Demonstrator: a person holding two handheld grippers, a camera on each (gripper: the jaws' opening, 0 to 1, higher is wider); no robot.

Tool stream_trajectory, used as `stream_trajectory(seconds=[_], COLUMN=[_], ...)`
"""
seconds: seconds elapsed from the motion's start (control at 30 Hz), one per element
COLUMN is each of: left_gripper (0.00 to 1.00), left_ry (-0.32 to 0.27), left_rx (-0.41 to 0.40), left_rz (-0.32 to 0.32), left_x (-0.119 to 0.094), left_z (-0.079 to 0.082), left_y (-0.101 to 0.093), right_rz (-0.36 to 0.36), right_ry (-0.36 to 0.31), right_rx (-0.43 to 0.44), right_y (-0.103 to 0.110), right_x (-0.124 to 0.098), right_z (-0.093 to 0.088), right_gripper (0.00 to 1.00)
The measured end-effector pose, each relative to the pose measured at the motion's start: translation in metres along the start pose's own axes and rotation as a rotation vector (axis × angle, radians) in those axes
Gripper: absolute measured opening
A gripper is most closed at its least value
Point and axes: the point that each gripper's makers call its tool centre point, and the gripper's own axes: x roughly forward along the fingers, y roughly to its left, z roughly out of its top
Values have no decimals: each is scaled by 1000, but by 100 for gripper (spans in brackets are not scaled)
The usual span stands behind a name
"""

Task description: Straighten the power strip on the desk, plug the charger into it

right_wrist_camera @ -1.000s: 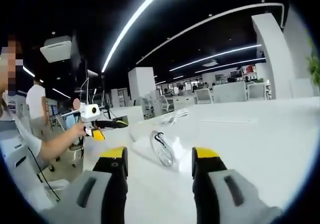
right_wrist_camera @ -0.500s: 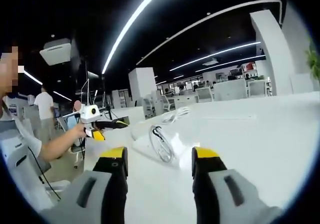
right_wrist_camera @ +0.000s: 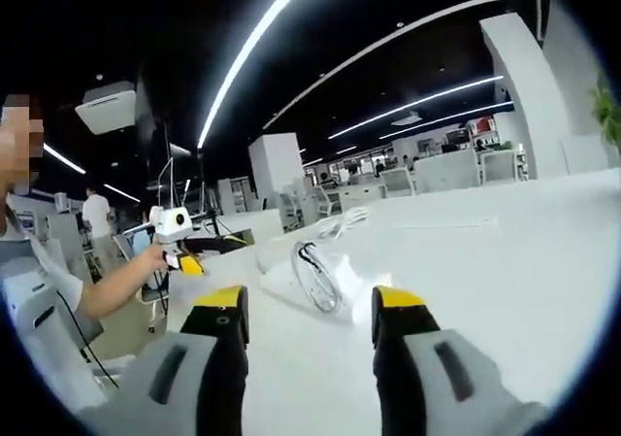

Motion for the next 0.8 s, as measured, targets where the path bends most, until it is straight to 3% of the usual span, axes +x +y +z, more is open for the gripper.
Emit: stream_trajectory(seconds=[0.8], left_gripper=[81], left_ry=[-5], left_rx=[14], left_rz=[-7], left_x=[4], left_z=[5], left_y=[-6], right_rz=[-16], right_ry=[-10], right_rx=[14], right_y=[-7], right_x=[-10], right_z=[1], right_gripper=[49])
